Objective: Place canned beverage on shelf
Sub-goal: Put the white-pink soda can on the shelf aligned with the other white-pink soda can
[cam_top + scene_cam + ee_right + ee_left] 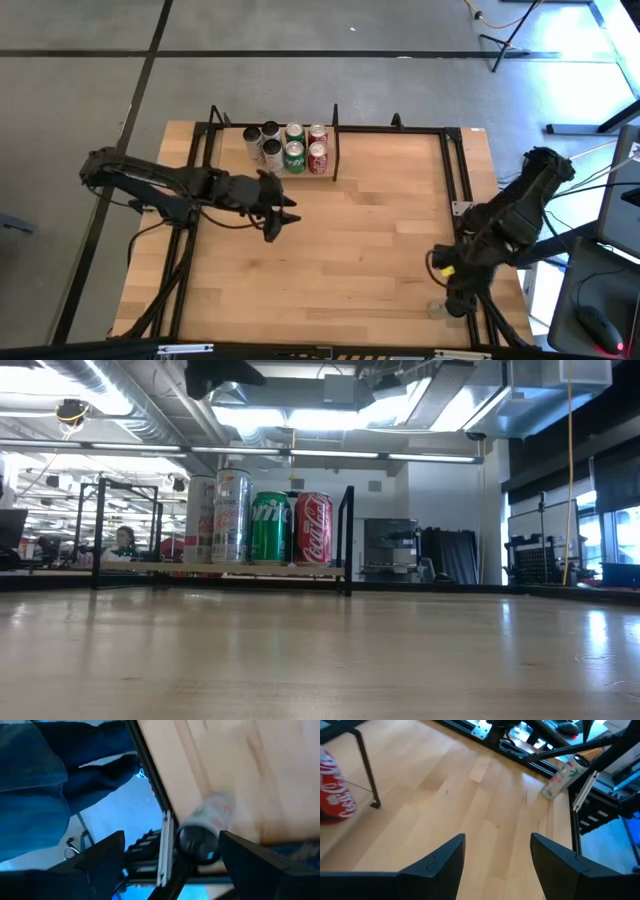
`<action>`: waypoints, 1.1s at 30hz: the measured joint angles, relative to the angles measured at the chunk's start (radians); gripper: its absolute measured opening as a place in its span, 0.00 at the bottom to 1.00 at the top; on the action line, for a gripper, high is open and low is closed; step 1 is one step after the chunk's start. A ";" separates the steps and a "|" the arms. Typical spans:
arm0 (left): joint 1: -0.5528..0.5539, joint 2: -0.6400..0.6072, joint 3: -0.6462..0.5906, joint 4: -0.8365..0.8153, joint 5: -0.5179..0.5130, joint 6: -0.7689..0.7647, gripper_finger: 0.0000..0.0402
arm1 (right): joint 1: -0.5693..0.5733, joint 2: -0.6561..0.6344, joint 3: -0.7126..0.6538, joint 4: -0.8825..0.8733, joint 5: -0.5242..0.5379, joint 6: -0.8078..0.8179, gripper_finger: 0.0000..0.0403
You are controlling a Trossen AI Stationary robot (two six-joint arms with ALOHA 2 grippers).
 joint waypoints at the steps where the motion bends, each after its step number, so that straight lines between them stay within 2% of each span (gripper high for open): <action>1: -0.004 0.009 0.000 0.008 0.000 -0.002 0.52 | 0.025 0.004 0.000 -0.005 0.005 0.043 0.77; 8: -0.014 0.015 -0.001 0.017 -0.009 -0.001 0.52 | 0.178 0.073 0.000 -0.020 0.063 0.195 0.77; 19: -0.014 0.015 -0.001 0.018 -0.041 -0.001 0.52 | 0.256 0.119 0.000 -0.091 0.195 0.219 0.77; 28: -0.014 0.015 -0.001 0.017 -0.043 -0.001 0.52 | 0.301 0.124 0.000 -0.098 0.336 0.148 0.77; 33: -0.014 0.015 -0.001 0.017 -0.043 -0.001 0.53 | 0.340 0.147 0.000 -0.105 0.348 0.148 0.77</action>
